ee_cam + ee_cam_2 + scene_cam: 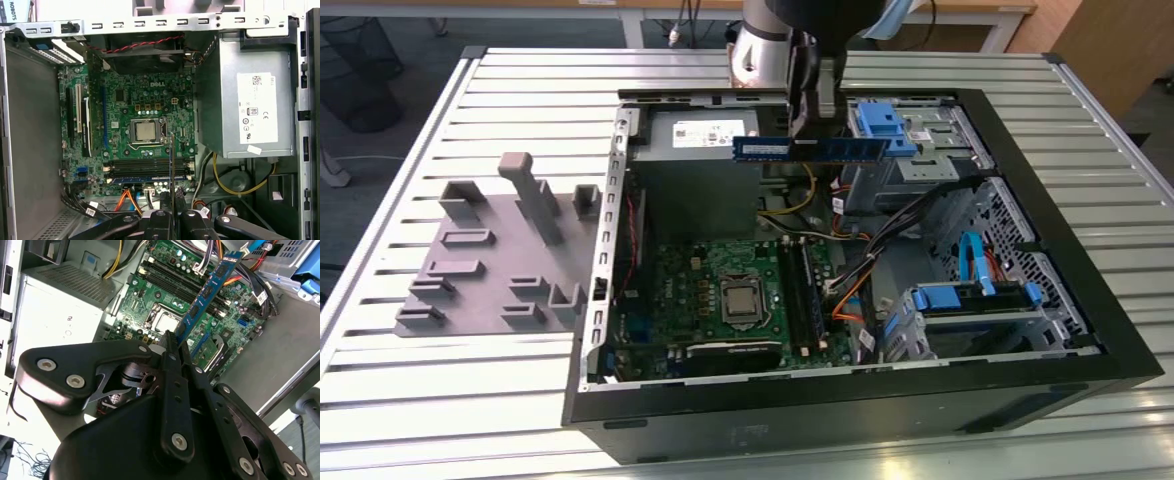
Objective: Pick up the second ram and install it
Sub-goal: 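Insert the second ram into the second slot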
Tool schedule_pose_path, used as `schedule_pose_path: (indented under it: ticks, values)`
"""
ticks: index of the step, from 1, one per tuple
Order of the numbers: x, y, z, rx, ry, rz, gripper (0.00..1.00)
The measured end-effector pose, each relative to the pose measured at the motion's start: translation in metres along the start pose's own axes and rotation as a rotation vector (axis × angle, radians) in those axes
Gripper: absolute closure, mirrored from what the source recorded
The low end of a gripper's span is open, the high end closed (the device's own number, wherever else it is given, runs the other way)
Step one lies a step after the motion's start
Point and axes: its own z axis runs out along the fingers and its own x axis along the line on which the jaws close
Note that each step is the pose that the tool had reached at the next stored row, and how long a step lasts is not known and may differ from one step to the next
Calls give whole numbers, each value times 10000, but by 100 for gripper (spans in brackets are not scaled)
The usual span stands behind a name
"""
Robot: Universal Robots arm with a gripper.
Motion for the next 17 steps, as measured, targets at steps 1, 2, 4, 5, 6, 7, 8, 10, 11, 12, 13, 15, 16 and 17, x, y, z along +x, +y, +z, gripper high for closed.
schedule_pose_path:
  ticks: [1, 2, 4, 5, 6, 7, 8, 10, 11, 12, 13, 15, 16, 17]
  values:
    - [0, 0, 0, 0, 1, 80, 86]
    - [0, 0, 0, 0, 2, 162, 86]
    - [0, 0, 1, 0, 5, 321, 86]
    - [0, 0, 1, 0, 6, 400, 86]
    - [0, 0, 1, -1, 7, 487, 86]
    - [0, 0, 1, 0, 9, 568, 86]
    - [0, 0, 2, 0, 10, 650, 86]
    - [0, 0, 2, 0, 12, 805, 86]
    - [0, 0, 2, 0, 13, 881, 86]
    - [0, 0, 3, -1, 14, 956, 86]
    - [0, 0, 3, 0, 15, 1032, 86]
    - [0, 0, 3, 0, 17, 1185, 86]
    - [0, 0, 4, 0, 18, 1259, 86]
    - [0, 0, 4, 0, 19, 1331, 86]
